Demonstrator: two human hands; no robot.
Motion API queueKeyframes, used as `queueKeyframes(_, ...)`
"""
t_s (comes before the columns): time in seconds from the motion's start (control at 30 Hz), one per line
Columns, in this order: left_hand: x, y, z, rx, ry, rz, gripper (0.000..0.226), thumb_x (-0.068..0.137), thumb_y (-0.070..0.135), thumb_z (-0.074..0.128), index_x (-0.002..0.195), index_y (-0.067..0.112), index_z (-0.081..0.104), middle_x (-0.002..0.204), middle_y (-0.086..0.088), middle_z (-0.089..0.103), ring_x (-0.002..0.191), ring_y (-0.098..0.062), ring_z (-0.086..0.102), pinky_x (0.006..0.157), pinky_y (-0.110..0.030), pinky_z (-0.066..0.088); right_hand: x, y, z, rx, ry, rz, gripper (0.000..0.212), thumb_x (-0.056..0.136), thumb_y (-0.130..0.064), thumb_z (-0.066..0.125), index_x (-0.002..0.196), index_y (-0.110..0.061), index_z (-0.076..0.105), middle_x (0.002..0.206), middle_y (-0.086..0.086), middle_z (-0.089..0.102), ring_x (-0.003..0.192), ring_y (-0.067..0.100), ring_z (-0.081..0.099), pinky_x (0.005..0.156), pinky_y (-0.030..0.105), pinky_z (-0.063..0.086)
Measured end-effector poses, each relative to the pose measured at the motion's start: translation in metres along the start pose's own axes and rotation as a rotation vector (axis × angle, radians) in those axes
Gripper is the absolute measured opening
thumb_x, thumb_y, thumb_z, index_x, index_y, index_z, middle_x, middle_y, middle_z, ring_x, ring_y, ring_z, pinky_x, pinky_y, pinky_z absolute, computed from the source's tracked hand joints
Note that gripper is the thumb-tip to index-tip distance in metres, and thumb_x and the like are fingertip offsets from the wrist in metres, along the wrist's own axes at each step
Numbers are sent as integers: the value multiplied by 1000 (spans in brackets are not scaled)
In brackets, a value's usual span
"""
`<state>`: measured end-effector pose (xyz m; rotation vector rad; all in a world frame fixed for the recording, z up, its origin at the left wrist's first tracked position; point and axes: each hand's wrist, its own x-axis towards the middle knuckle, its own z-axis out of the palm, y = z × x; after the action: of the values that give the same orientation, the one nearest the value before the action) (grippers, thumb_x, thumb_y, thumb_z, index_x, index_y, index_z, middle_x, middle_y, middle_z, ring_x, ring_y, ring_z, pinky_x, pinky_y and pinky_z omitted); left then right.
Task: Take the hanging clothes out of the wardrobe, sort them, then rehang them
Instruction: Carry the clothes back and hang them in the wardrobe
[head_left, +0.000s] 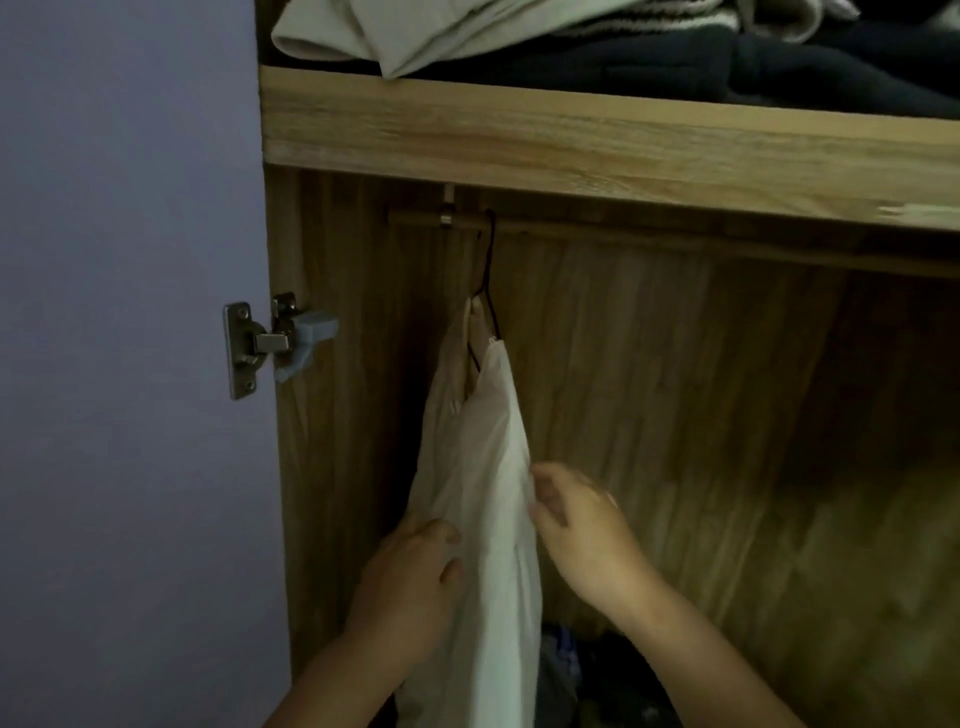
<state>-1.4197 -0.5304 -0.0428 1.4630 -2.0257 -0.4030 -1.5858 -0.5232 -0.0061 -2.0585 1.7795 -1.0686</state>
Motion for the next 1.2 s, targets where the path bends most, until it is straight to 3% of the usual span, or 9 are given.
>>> queueKeyframes(0.33,-47,45,27,-31,-52,149,20,95,30,46,112,24,55,117,6,49,96,-10,55,86,-25,47,-127,20,-39,-372,-193,262,29,98,-26,41,126,-24,51,124,-4,53,112,12,50,92,24,42)
queueKeyframes(0.53,-77,91,51,-9,-198,334,22,95,33,47,113,25,56,112,5,50,98,-13,55,81,-24,43,-194,30,-77,-404,-173,376,34,98,-25,42,131,-20,48,130,1,52,119,16,47,97,26,38)
queueKeyframes(0.67,-110,128,67,-24,-295,444,23,95,34,47,115,27,54,107,11,45,97,-7,52,78,-18,40,-248,33,-104,-463,-127,420,29,98,-22,42,124,-17,54,119,3,57,110,18,54,88,24,42)
queueKeyframes(0.87,-180,196,91,-79,-414,573,25,95,35,46,117,25,54,117,9,48,105,-8,51,88,-22,43,-345,24,-155,-527,-100,564,32,97,-21,41,125,-15,55,124,7,57,115,24,53,95,29,42)
queueKeyframes(1.1,-279,283,124,-148,-557,762,11,98,31,42,103,26,50,110,7,47,96,-9,51,83,-22,42,-472,13,-215,-522,-32,815,34,98,-26,43,131,-23,47,131,3,50,120,22,48,100,31,39)
queueKeyframes(1.2,-315,318,142,-157,-632,860,18,98,29,42,111,22,52,116,6,47,102,-11,52,90,-25,43,-524,10,-237,-540,4,900,35,97,-25,44,131,-22,48,131,4,50,121,22,47,99,30,38)
